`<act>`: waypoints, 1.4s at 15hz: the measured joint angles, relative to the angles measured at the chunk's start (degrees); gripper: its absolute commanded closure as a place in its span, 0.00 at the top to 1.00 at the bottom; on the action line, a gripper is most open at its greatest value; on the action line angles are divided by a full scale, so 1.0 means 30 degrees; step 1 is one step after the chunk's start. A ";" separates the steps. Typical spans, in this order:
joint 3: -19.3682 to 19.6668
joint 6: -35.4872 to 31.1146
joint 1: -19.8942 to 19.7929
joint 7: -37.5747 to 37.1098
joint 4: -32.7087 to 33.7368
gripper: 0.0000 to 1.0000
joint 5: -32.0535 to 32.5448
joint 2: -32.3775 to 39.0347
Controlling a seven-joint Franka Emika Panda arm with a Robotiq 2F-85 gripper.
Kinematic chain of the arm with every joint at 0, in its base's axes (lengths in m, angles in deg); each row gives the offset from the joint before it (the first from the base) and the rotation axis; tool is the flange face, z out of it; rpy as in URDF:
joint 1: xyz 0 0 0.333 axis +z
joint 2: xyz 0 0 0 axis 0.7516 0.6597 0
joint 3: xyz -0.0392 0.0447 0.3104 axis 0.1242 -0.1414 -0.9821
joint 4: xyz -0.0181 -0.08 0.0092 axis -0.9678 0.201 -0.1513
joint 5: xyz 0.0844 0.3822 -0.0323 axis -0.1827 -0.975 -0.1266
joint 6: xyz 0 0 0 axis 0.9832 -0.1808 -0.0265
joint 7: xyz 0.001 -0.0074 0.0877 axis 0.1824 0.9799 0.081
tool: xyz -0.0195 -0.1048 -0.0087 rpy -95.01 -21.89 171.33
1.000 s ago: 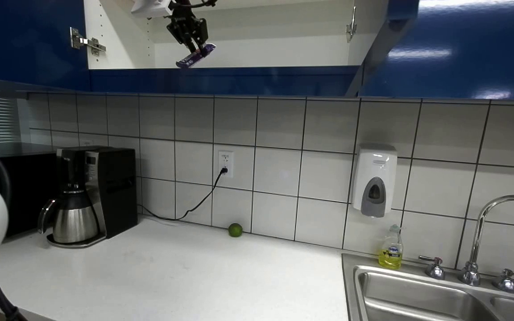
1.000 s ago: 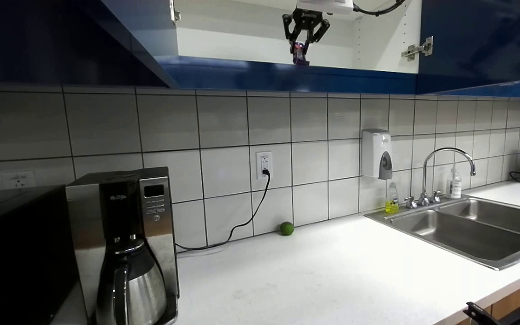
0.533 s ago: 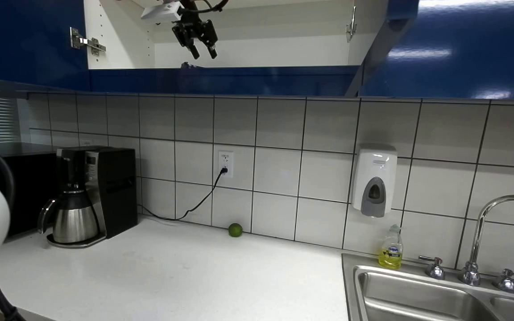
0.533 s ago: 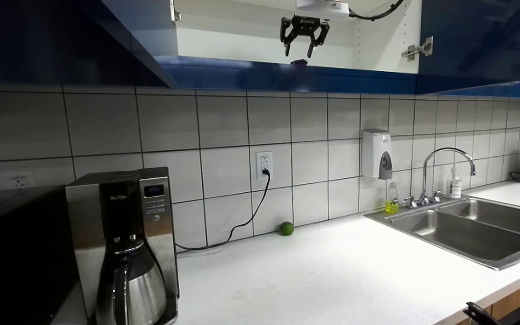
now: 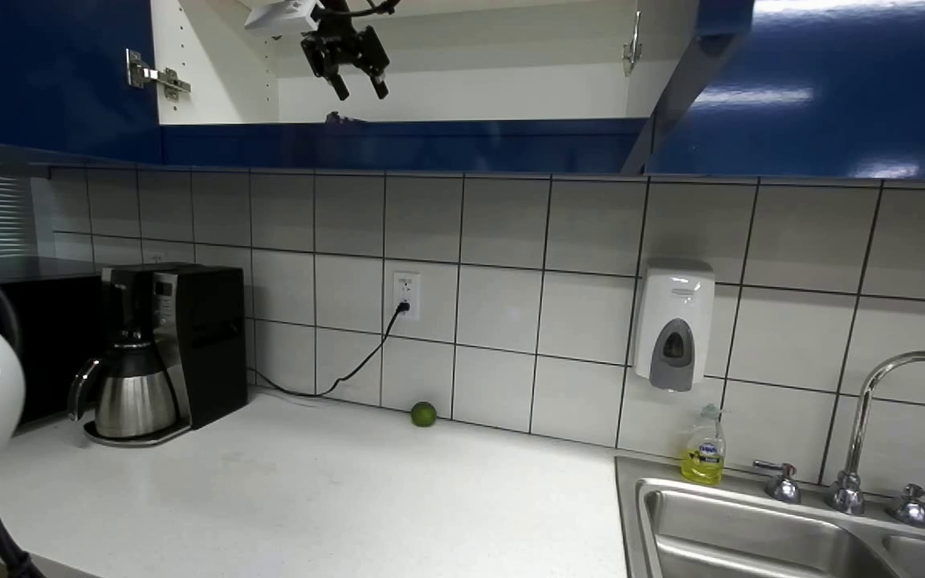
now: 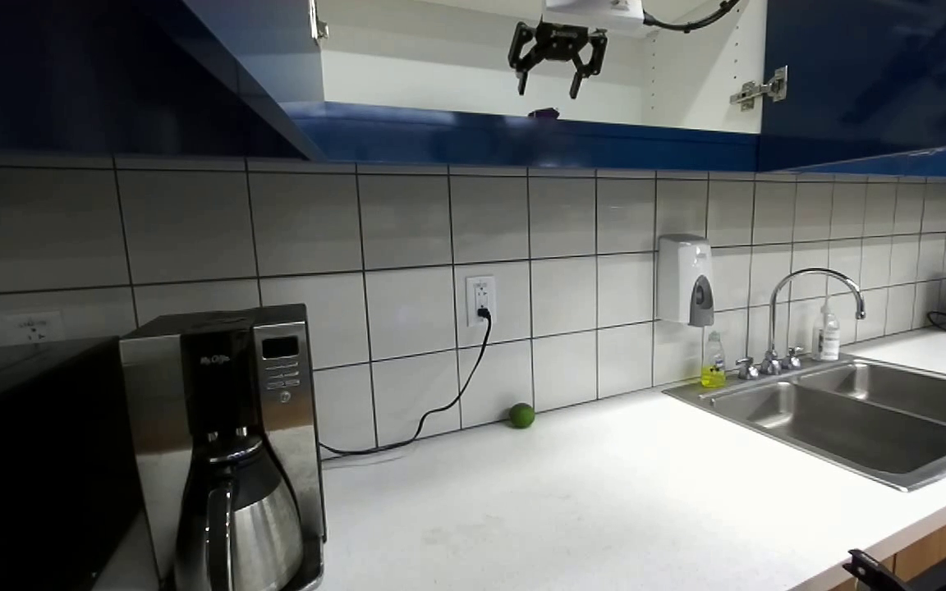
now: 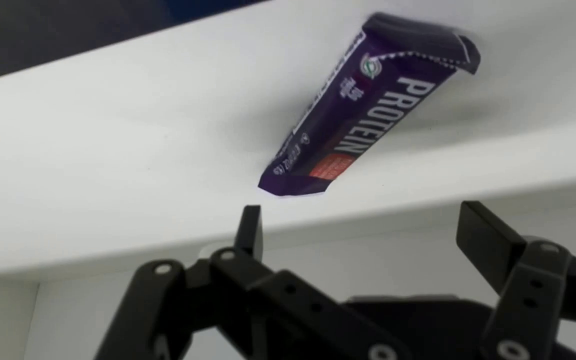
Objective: Put the purple pack inside the cabinet
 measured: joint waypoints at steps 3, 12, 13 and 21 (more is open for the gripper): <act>0.0104 -0.0445 0.0153 0.0000 -0.1658 1.00 -0.0013 -0.1542; 0.0103 -0.3329 0.0183 0.0043 -0.7815 1.00 -0.0033 -0.7603; 0.0103 -0.3604 0.0184 0.0067 -0.8518 1.00 -0.0080 -0.8212; 0.0561 -0.4494 0.0396 0.1278 -1.4170 1.00 -0.2227 -1.0977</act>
